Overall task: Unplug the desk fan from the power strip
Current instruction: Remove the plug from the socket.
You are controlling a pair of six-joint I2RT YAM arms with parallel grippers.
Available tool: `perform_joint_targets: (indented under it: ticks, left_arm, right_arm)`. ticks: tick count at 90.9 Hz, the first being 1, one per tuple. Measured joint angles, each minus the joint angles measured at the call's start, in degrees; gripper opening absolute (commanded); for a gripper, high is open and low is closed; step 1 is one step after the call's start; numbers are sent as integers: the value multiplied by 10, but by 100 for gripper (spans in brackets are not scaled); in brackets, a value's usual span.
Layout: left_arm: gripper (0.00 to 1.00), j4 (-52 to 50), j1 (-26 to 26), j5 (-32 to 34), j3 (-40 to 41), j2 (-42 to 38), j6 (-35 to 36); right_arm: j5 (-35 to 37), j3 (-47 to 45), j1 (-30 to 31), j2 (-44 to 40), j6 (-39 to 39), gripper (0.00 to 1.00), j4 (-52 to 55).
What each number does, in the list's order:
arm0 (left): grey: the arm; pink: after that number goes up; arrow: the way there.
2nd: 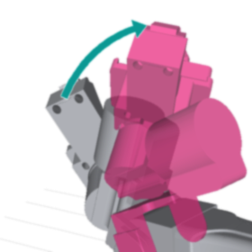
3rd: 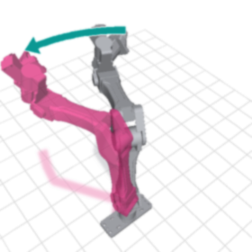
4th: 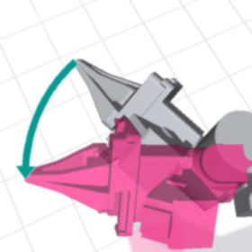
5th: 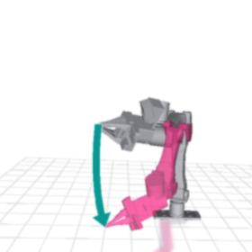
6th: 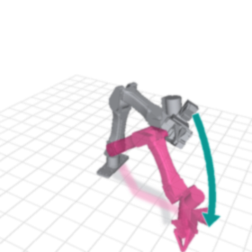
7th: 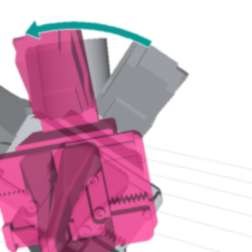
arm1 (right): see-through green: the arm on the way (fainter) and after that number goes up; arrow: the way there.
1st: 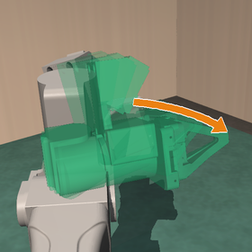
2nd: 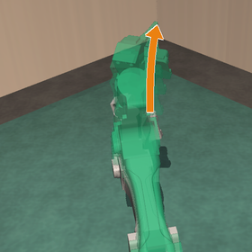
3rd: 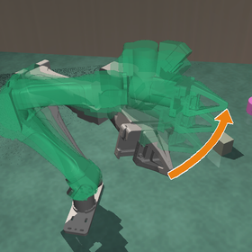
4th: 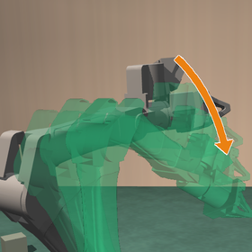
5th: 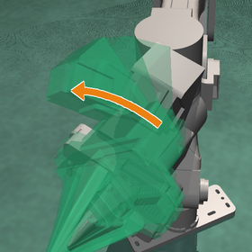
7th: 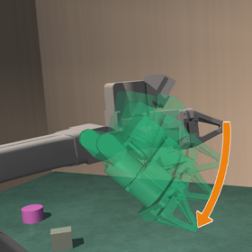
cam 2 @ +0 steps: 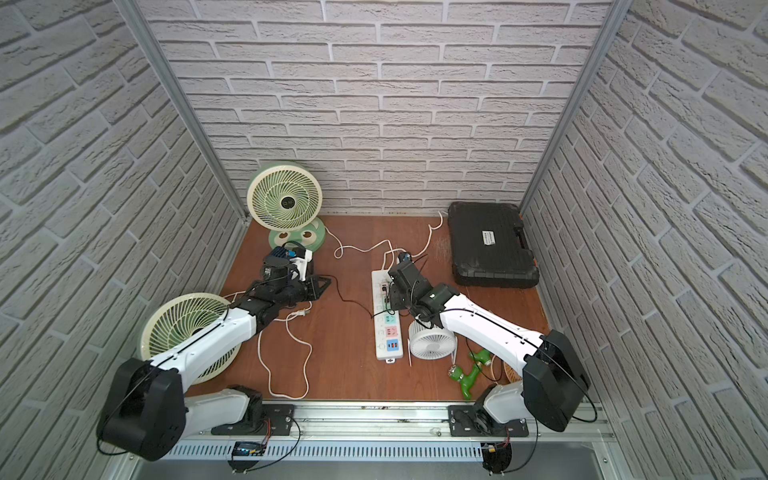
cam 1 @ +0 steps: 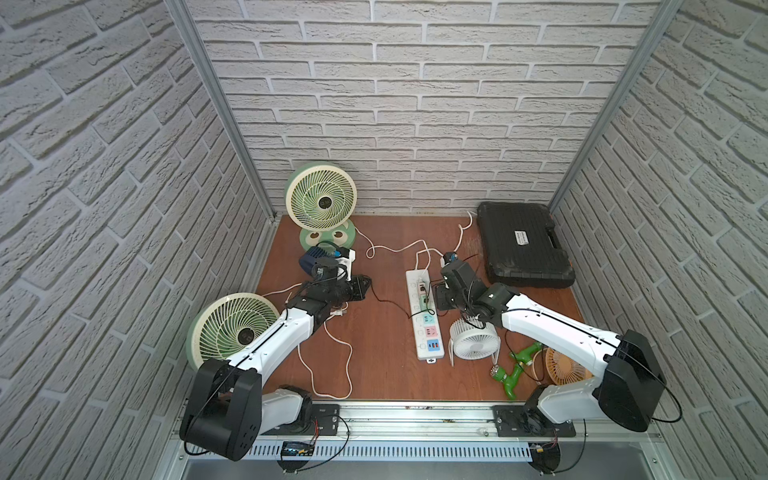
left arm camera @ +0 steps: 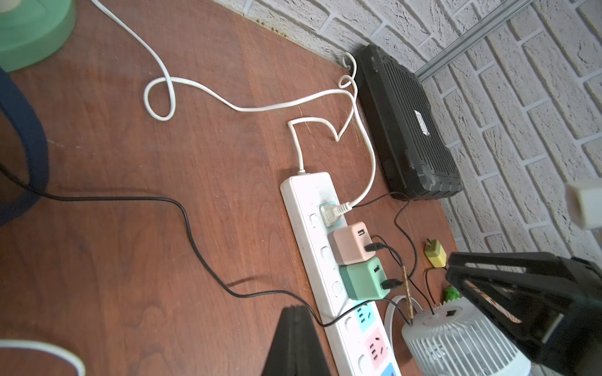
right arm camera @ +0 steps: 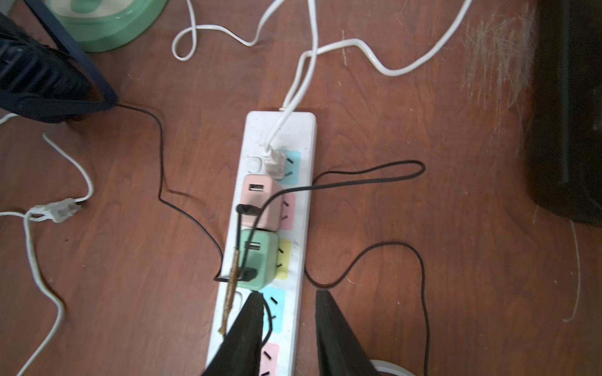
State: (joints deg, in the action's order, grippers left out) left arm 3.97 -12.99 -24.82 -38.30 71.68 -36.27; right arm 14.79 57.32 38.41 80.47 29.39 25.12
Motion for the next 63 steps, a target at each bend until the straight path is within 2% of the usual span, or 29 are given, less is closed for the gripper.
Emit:
perform_joint_targets:
  ticks: [20, 39, 63]
  left_arm:
    - [0, 20, -11, -10, 0, 30, -9]
    - [0, 31, -12, -14, 0, 44, -11]
    - [0, 42, -16, -17, 0, 62, -14]
  right_arm:
    - [-10, -6, -4, 20, -8, 33, 3]
    - [-56, -5, -4, 63, -20, 35, 1]
    - [-104, -5, -2, 76, -33, 49, -24]
